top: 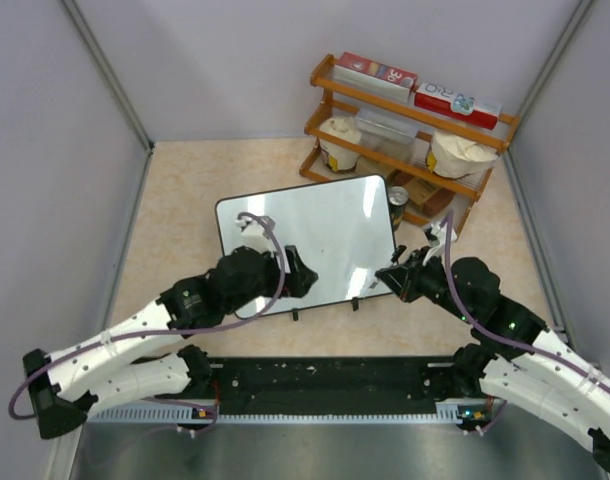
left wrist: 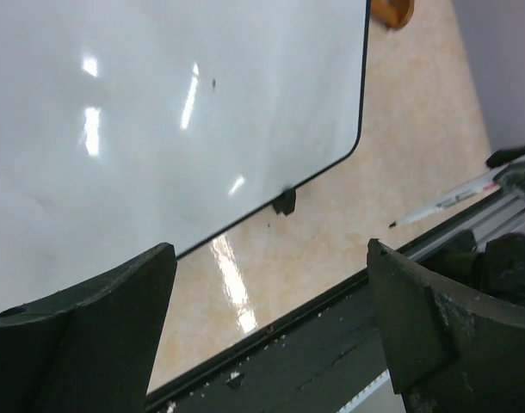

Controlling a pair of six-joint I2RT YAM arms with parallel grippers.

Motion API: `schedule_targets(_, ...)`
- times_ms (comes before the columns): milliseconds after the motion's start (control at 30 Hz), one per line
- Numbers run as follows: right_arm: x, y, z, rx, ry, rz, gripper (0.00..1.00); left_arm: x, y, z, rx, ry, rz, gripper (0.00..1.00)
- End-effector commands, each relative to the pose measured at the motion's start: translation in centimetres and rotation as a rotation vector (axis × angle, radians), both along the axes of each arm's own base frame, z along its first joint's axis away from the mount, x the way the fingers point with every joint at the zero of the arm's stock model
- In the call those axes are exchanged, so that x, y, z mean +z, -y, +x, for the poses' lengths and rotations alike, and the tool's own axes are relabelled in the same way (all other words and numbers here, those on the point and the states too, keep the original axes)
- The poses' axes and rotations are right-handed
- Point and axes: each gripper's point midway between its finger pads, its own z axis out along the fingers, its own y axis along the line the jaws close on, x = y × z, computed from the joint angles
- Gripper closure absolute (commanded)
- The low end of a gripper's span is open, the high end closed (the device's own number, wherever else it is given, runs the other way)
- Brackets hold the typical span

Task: Write a sentence on the whiteboard
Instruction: Move the whiteboard to the center of the board, then hold the whiteboard at the center of the board.

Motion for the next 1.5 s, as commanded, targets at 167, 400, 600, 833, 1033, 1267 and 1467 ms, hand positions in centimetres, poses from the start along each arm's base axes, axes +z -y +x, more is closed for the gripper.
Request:
schedule_targets(167, 0.5, 0.4, 0.3, -0.019, 0.029, 0.013, 1.0, 4.4, -0.9, 3.9, -0.18, 0.06, -0.229, 0.04)
schedule_targets(400, 0.3, 0.5, 0.3, -0.016, 0.033, -0.002, 1.0, 4.8, -3.6, 5.8, -0.162, 0.071, -0.382, 0.04)
schedule_targets(600, 1.5, -0.3, 0.0, 0.03, 0.054, 0.028, 1.0, 3.9, -6.2, 6.9, -0.117, 0.067, -0.465, 0.03)
schedule_targets(833, 2.4, -0.9, -0.2, 0.065, 0.064, 0.043, 1.0, 4.6, -8.3, 6.8, -0.069, 0.127, -0.377, 0.01)
schedule_targets(1033, 3.1, -1.9, -0.1, 0.097, 0.061, 0.073, 1.0, 5.5, -9.9, 6.7, -0.007, 0.183, -0.273, 0.01)
schedule_targets(1267, 2.8, -2.3, -0.1, 0.107, 0.049, 0.081, 1.0, 4.9, -11.0, 6.3, 0.036, 0.24, -0.227, 0.01)
schedule_targets(1467, 2.4, -2.5, 0.1, 0.108, 0.037, 0.074, 1.0, 4.7, -14.6, 6.2, 0.204, 0.303, -0.075, 0.01)
